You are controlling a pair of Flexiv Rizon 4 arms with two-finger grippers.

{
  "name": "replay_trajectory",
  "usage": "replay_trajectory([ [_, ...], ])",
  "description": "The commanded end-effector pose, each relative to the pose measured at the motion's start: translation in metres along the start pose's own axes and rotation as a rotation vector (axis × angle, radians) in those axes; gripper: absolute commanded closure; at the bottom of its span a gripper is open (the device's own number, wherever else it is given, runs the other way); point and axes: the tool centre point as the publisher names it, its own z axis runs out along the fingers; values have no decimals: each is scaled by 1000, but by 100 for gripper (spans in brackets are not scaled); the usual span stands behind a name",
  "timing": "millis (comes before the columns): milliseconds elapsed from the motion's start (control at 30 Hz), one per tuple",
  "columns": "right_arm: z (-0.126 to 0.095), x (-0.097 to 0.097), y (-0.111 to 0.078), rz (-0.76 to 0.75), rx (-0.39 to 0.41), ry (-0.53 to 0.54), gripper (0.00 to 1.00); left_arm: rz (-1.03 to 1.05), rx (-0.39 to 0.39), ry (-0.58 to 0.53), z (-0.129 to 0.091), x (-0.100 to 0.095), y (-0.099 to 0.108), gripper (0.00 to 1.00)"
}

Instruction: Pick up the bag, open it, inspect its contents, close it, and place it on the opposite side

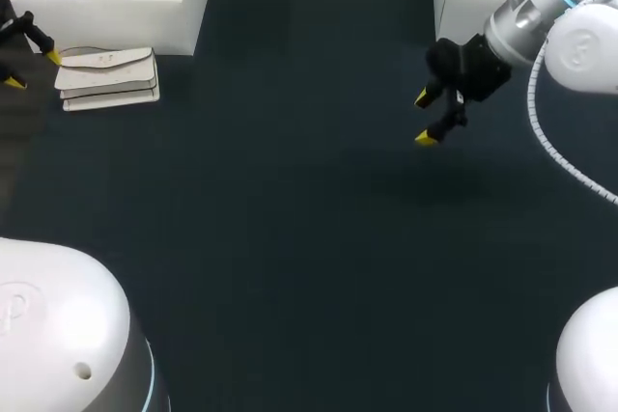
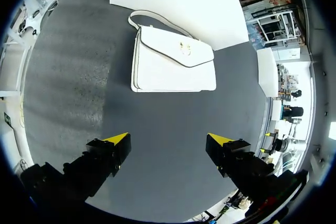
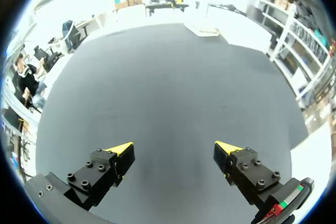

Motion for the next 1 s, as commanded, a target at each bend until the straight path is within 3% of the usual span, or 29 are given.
replay_trajectory([
  [33,16,-3,9,-50,-22,18,0,2,-8,52,3,-12,-16,0],
  [233,30,-4,14,-80,-48,30,0,-10,1,46,-2,-24,-36,0],
  [533,43,-9,16,-108,-69,29,0,-24,2,60,-3,-34,-46,0],
  [1000,59,-26,17,-114,-107,33,0,-42,61,121,13,-55,-67,0],
])
